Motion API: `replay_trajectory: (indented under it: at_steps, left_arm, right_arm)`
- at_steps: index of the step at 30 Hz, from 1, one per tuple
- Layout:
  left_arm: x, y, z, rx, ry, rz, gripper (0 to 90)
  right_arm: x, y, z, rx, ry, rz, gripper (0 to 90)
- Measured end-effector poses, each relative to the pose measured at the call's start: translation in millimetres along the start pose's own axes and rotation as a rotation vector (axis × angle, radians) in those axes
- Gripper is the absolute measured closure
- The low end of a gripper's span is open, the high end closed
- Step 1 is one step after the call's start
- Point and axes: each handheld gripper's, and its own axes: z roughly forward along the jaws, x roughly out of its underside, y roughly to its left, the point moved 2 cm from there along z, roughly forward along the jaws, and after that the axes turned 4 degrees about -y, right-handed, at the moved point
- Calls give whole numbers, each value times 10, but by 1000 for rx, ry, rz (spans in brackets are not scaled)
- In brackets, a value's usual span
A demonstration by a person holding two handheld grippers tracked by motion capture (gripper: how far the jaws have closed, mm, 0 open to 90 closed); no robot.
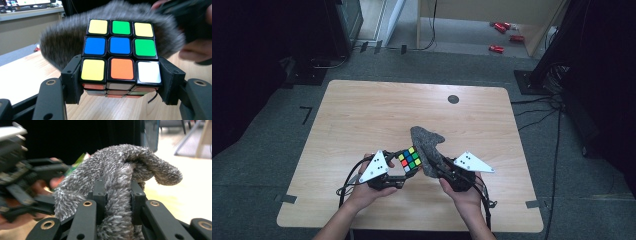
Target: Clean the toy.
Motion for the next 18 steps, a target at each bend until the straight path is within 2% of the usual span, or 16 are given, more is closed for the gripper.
replay_trajectory:
  at_steps: [2,5,7,10,12,14,18]
  left_arm:
    - [18,3,11,-19,25,17,349]
    - [1,5,-7,-7,8,0,349]
    - [-15,14,-30,1,-6,-6,349]
    - [-46,53,-66,3,-32,-32,349]
    - [-53,81,-80,0,-42,-37,349]
    - [-43,94,-84,12,-29,-31,349]
    - [-27,31,-52,44,-4,-3,349]
  right_arm:
    - [-58,74,-26,-39,-34,-23,731]
    - [-78,153,-23,-49,-26,-63,729]
    - [-44,108,-9,-48,-26,-35,731]
    - [47,-24,27,-6,22,5,732]
    - [86,-84,34,2,36,38,732]
    - [62,-77,18,2,22,40,731]
    - [-66,62,-30,-42,-41,-2,729]
